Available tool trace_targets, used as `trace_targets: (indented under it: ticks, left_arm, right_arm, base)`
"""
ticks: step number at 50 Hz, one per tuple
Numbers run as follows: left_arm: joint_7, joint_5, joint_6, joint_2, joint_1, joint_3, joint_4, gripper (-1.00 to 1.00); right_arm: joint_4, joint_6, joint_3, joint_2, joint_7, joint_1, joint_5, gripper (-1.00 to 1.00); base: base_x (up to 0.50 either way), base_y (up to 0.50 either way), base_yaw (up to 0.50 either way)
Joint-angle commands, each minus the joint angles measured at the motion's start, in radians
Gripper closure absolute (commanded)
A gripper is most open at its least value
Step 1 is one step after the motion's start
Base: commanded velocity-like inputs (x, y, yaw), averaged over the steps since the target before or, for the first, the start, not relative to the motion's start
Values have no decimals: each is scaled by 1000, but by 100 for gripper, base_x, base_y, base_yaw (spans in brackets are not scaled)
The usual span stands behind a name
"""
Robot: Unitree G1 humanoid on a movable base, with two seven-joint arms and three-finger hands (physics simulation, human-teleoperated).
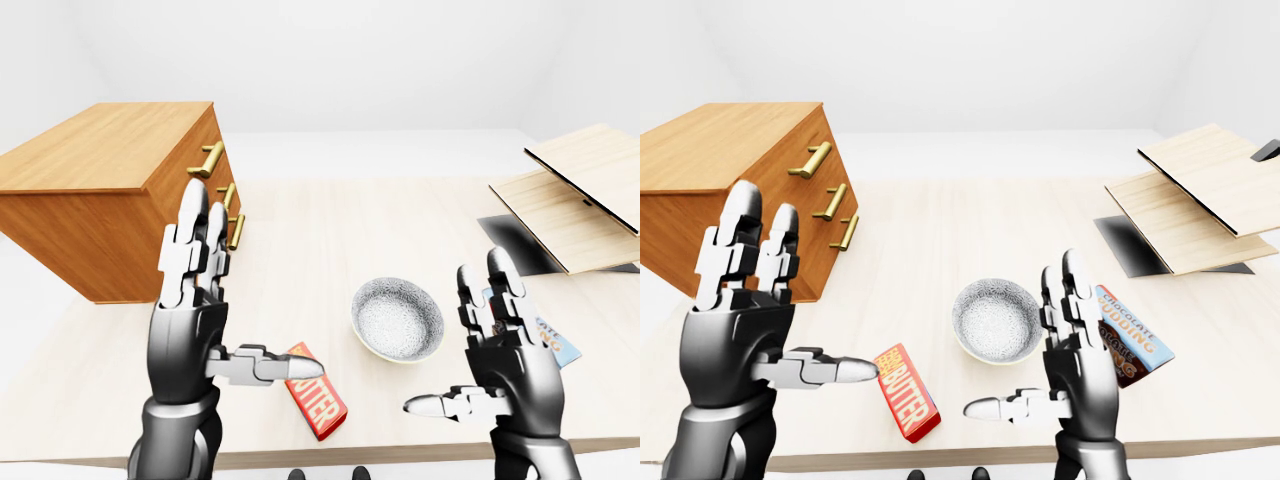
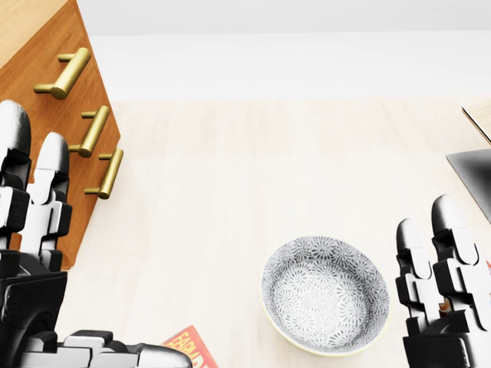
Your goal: Close the top drawer of the cabinet and put the bowl on top of it.
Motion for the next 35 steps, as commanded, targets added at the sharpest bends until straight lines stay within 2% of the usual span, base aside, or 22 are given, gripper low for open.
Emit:
trace_targets:
  ticks: [1,3,4,6,8,9,11,12,14,16,17,19,28,29,31,35]
  left_arm:
    - [85,170,0,23,64,-159,6,-100]
    - [132,265,0,34,61,-249,12,-100]
    - [143,289,0,41,55,-271,15,-100]
    - [148,289,0,45,54,-275,14,-100]
    - [153,398,0,47,16,-379,14,-100]
    - [158,435,0,47,4,-406,14,-100]
    - [160,437,0,49,2,-410,13,-100]
    - [189,508,0,44,-14,-450,27,-100]
    - [218,593,0,43,-19,-495,51,-100]
    - [217,598,0,41,-18,-497,52,-100]
    - [237,651,0,39,-18,-525,67,-100]
    - [252,692,0,35,-18,-538,78,-100]
    - [253,733,0,23,-22,-556,116,-100]
    - [258,781,0,19,-27,-577,132,-100]
    - [256,804,0,14,-28,-587,133,-100]
    - [256,845,0,3,-33,-607,148,-100]
  right_arm:
    - [-17,0,-12,5,11,12,12,-100]
    - [-24,0,-29,9,15,6,23,-100]
    - [-27,0,-33,13,18,7,25,-100]
    - [-27,0,-34,16,22,7,24,-100]
    - [-35,0,-44,23,28,11,29,-100]
    - [-40,0,-50,26,33,13,33,-100]
    - [-41,0,-52,29,37,12,33,-100]
    - [-52,0,-61,32,41,18,42,-100]
    - [-64,0,-75,40,52,21,53,-100]
    - [-65,0,-78,45,57,21,53,-100]
    - [-78,0,-93,49,63,23,66,-100]
    - [-89,0,-107,61,78,26,72,-100]
    - [-102,0,-126,91,114,34,72,-100]
    - [-128,0,-152,91,122,43,105,-100]
    - [-143,7,-176,104,136,44,119,-100]
    - [-169,51,-234,137,171,30,143,-100]
  base:
    - [0,0,0]
    - [0,0,0]
    - [0,0,0]
    - [0,0,0]
    - [0,0,0]
    - [0,0,0]
    - [0,0,0]
    - [0,0,0]
    - [0,0,0]
    - [0,0,0]
    - [0,0,0]
    - [0,0,0]
    - [0,0,0]
    - [0,0,0]
    - [0,0,0]
    - [0,0,0]
